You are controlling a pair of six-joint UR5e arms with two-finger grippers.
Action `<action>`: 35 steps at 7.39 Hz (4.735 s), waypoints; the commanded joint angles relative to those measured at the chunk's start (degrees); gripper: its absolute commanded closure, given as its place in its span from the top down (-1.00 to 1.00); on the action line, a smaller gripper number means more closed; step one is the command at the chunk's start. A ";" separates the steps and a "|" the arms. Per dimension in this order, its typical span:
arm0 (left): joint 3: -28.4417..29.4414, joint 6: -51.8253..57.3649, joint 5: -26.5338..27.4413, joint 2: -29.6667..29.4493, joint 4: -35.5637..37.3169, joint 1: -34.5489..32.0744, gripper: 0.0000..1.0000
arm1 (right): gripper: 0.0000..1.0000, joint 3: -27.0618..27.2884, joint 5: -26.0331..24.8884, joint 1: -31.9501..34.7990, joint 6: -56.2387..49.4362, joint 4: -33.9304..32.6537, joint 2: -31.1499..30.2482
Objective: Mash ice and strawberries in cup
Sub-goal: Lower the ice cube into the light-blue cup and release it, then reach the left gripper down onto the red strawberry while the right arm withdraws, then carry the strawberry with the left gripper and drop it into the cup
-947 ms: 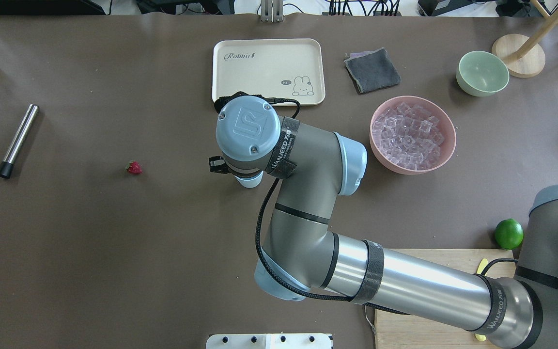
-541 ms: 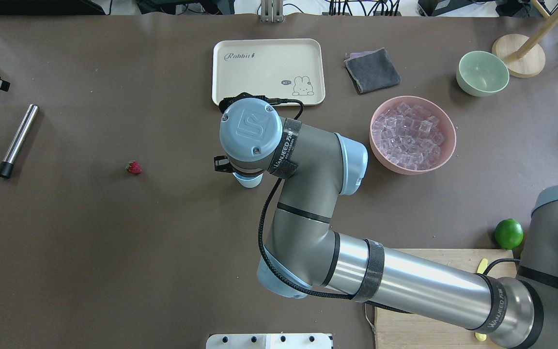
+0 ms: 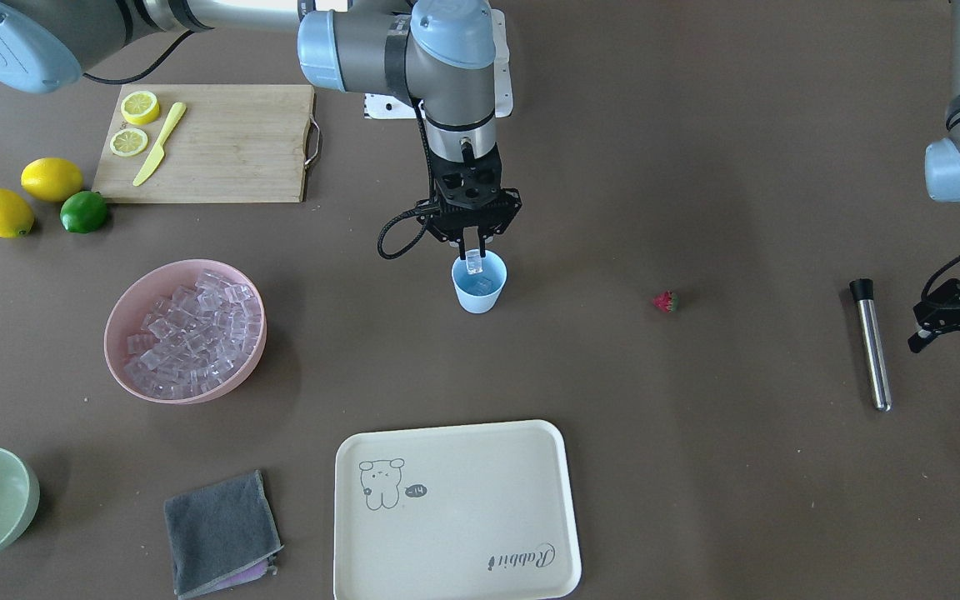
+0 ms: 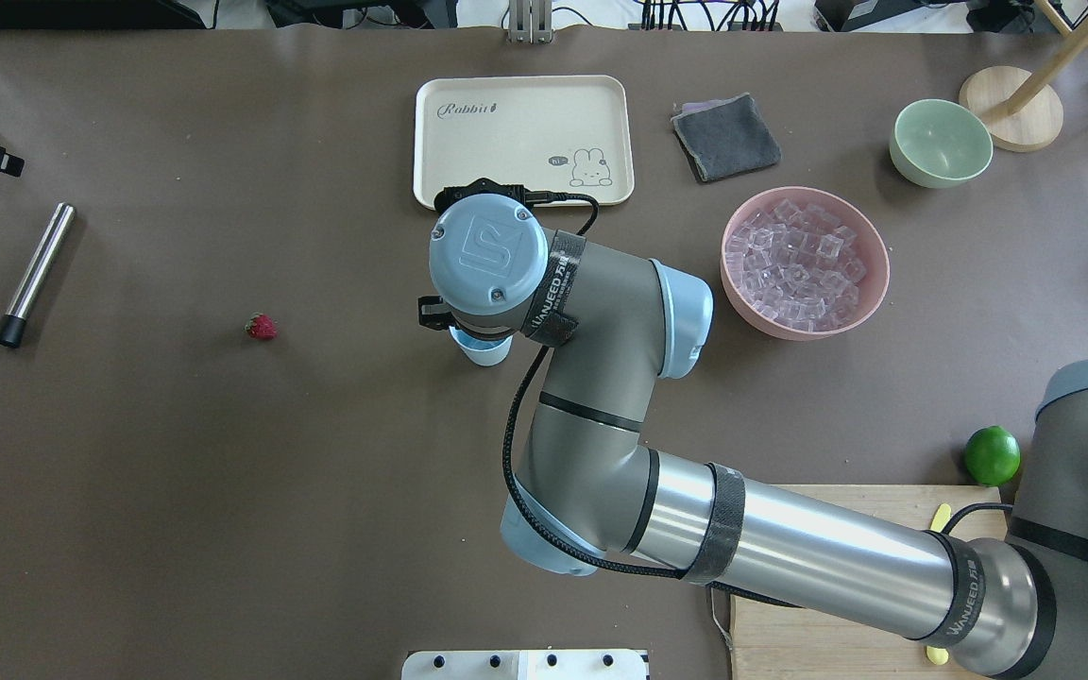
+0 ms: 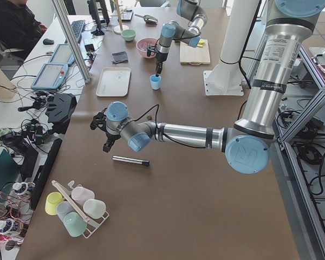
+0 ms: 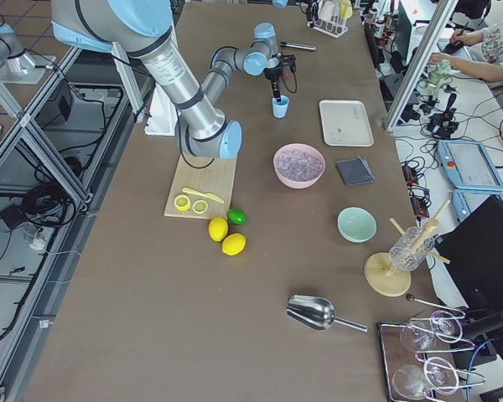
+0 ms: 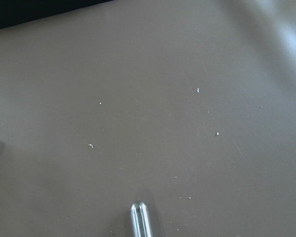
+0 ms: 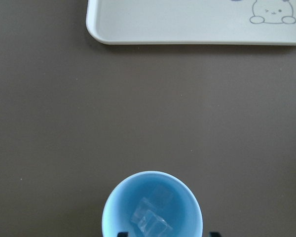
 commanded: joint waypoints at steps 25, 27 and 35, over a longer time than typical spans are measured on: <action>-19.15 -35.44 26.33 -8.63 12.66 34.45 -1.00 | 0.96 13.23 31.11 36.17 -46.52 0.24 -29.85; -20.05 -40.81 24.90 -22.43 26.14 36.37 -1.00 | 0.96 13.23 31.03 36.08 -46.17 0.24 -29.84; -18.62 -42.76 28.51 -26.00 26.17 41.93 0.95 | 0.96 13.23 31.11 36.08 -46.00 0.15 -30.11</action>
